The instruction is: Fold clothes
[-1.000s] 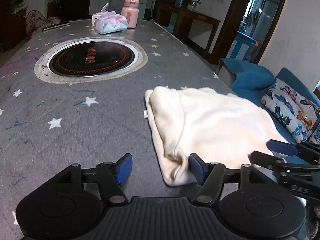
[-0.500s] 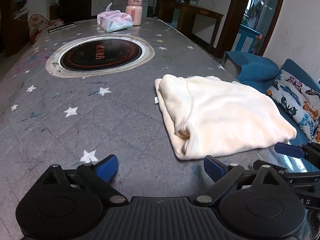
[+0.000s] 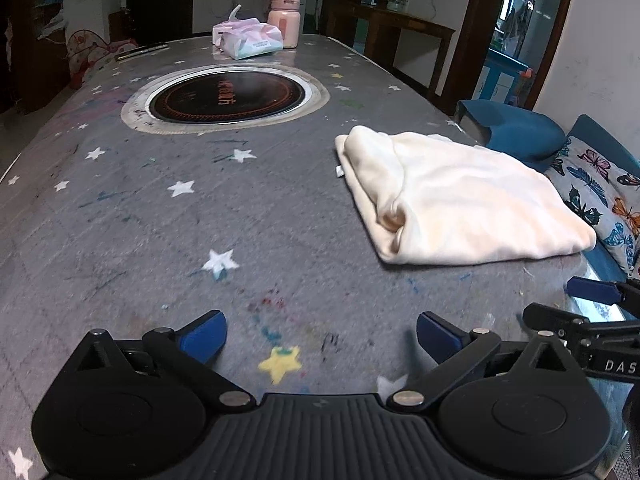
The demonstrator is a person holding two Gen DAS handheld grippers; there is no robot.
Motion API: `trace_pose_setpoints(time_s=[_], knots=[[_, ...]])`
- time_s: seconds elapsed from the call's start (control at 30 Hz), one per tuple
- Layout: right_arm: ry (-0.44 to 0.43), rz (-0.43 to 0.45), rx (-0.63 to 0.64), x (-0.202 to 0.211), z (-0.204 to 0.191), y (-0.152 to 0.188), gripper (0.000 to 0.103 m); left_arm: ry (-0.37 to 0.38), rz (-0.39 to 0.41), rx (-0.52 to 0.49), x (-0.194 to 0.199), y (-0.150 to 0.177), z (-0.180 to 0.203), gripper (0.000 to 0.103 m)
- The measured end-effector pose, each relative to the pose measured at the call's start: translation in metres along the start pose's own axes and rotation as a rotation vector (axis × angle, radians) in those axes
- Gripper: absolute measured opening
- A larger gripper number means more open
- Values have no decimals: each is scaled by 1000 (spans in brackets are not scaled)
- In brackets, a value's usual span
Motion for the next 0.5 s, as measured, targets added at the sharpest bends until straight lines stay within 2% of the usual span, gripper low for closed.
trace_pose_setpoints(time_s=[0.03, 0.23, 0.5], knots=[[4, 0, -4, 0, 0, 0, 86, -4, 2, -1, 1, 2, -1, 103], [7, 2, -17, 1, -2, 2, 88, -12, 8, -4, 7, 9, -3, 103], [10, 20, -27, 6, -6, 3, 98, -19, 18, -17, 13, 18, 2, 103]])
Point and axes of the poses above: each gripper's, at about its wrist camera, not at the fingertips, and x roughly against the way its jaws point, z to its right, y to its underside, the point moved 4 cm from there along -x, roughly the way its jaws point, and after that the axes turned 3 degrees about x, right-handed, at the moved point
